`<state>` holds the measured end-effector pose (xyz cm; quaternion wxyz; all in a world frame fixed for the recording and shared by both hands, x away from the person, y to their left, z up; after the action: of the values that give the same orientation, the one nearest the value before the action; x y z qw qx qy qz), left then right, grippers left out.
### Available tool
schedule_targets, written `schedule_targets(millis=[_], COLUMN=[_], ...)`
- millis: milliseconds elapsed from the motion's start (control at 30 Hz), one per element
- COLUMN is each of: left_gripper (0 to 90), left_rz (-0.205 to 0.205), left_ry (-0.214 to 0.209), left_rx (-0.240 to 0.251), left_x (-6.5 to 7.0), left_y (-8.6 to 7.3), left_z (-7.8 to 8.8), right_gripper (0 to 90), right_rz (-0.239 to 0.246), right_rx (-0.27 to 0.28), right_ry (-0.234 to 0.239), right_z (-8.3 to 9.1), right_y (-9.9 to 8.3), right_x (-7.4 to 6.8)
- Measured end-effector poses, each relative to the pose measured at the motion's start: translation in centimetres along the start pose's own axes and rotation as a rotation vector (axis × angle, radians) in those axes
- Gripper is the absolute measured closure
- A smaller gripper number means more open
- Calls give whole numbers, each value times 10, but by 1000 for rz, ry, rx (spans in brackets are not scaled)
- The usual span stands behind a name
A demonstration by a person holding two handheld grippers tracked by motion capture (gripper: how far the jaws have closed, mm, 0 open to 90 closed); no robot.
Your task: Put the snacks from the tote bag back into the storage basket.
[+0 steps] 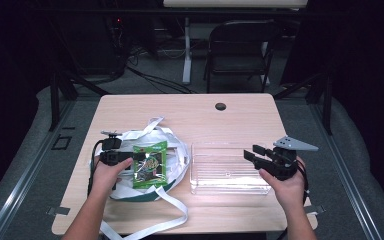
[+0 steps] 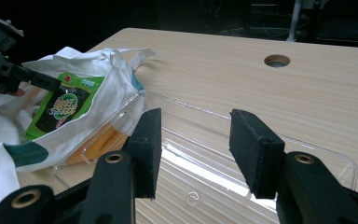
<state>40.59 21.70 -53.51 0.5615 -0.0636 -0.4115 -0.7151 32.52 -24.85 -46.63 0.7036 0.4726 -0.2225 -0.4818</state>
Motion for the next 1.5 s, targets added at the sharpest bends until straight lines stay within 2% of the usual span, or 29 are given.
schedule_targets(millis=[67, 200, 233, 367, 667, 833, 933, 1000, 1167, 1200, 1500], left_gripper=[355, 350, 350, 354, 403, 472, 532, 539, 623, 630, 672], left_rz=[24, 40, 26, 27, -19, -17, -30, -29, -51, -59, -82], left_ry=[-29, -41, -44, -61, -85, -119, -129, -131, -167, -180, -198], left_rx=[-9, -24, -29, -38, -85, -65, -60, -48, -35, -21, -11], left_x=[-4, -8, -8, -7, -6, -7, -7, -5, -2, 0, 4], left_y=[2, 3, 4, 4, 3, 5, 5, 5, 4, 3, 1], left_z=[-5, -10, -12, -17, -31, -26, -22, -21, -12, -9, -2], right_gripper=[540, 541, 541, 541, 539, 539, 539, 539, 535, 534, 527], right_rz=[1, -4, -4, 1, -2, 0, -1, -1, -1, -2, -10], right_rx=[3, 3, 0, -5, -4, -3, 1, 0, 2, 3, 7], right_ry=[0, 0, 1, 0, 2, -1, 1, -1, 2, 1, 3], right_z=[0, 0, -1, -2, -3, -2, -1, 0, 0, 0, 0], right_y=[1, 1, 1, 0, -1, -1, -1, -1, -1, -1, 0], right_x=[0, 1, 1, 0, -1, -1, 0, 0, 0, 0, 2])
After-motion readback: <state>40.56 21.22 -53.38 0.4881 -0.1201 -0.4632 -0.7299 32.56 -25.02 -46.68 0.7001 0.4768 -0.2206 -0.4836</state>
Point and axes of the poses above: each handheld gripper's, and its own axes: z roughly backward along the jaws, y roughly out of its top, x roughly to its right, the point moved 2 cm from there along -z, roughly forward along the jaws, and after that the axes turned 7 degrees about -y, right-handed, at the moved point
